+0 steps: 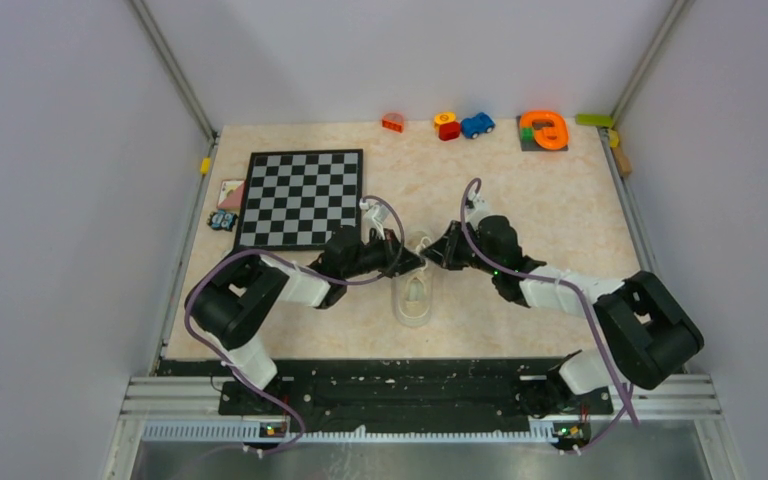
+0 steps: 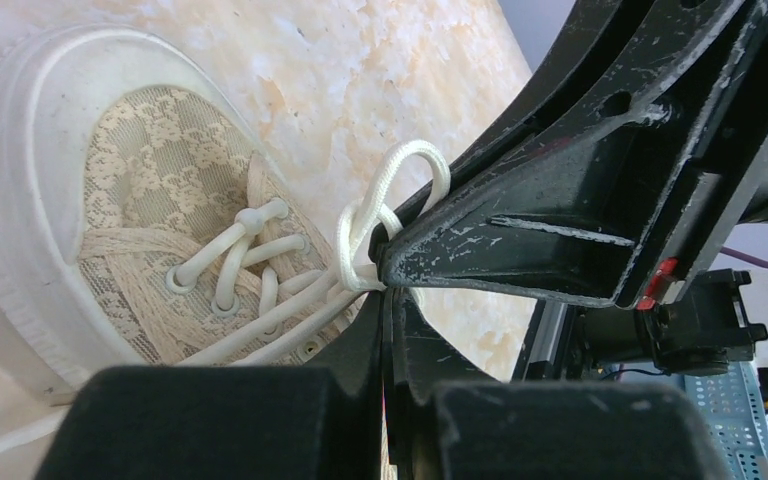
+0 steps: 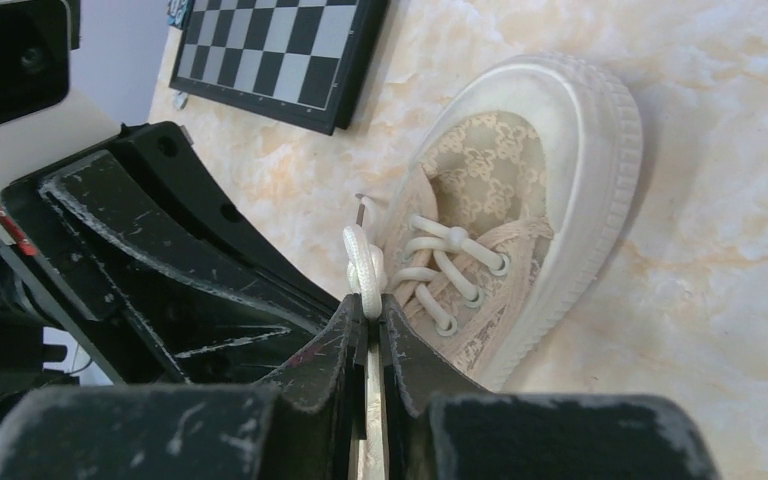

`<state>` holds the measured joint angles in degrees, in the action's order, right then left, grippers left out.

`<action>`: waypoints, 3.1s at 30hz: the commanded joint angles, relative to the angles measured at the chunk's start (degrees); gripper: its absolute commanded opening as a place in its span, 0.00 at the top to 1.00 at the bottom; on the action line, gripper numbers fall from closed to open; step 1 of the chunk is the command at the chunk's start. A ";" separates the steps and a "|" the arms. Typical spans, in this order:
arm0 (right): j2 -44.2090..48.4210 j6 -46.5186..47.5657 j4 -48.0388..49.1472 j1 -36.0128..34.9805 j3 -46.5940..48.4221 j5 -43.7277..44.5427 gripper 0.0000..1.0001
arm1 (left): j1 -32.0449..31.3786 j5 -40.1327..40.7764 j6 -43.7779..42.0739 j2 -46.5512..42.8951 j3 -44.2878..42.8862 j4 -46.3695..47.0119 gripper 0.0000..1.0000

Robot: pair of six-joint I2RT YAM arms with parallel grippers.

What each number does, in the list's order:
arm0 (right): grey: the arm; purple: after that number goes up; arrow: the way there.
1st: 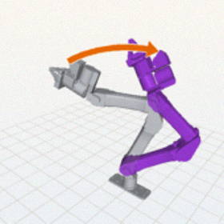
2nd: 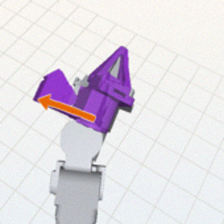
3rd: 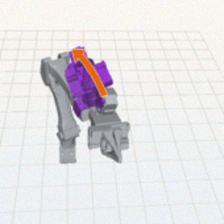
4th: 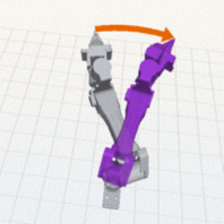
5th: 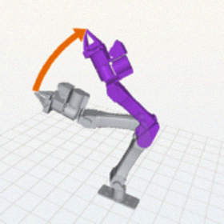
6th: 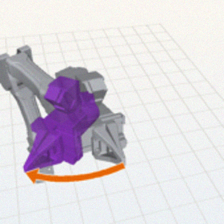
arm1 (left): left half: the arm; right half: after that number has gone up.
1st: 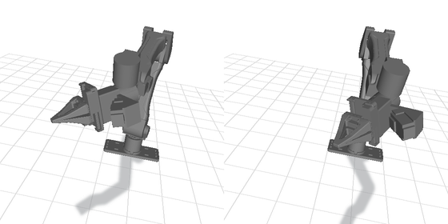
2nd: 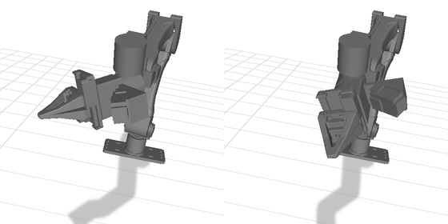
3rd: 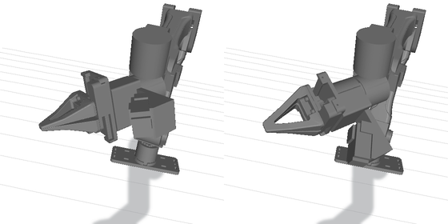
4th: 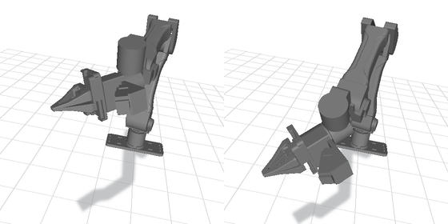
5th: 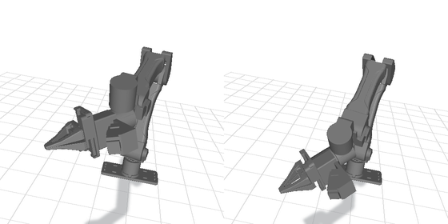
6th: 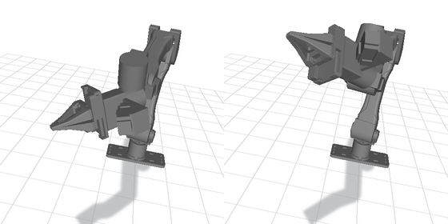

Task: Tie the shoes
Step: Cross the shoelace with the shoelace.

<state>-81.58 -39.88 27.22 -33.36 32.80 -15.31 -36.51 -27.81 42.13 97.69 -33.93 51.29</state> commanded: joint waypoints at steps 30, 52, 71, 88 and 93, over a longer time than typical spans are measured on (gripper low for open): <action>8.94 1.56 -2.44 4.41 0.85 -1.70 0.39 | 0.76 -1.76 -1.19 -0.16 -0.77 -0.89 1.00; 4.43 8.70 -2.00 6.39 -2.23 -8.87 0.90 | 1.09 -2.07 -0.78 0.12 -1.33 -1.14 1.00; 0.58 9.99 1.06 3.83 -0.10 -10.92 0.84 | 1.69 -2.93 0.04 0.25 -1.91 -1.58 1.00; -1.55 10.60 3.31 3.57 -0.09 -14.13 0.77 | 1.84 -4.06 0.87 1.33 -2.33 -0.80 1.00; -2.57 9.78 4.74 3.57 -0.21 -15.15 0.77 | 1.89 -4.53 1.64 1.67 -2.38 0.18 1.00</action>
<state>-83.37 -30.04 28.38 -28.88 30.52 -28.21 -34.81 -31.03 43.11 98.43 -34.83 48.95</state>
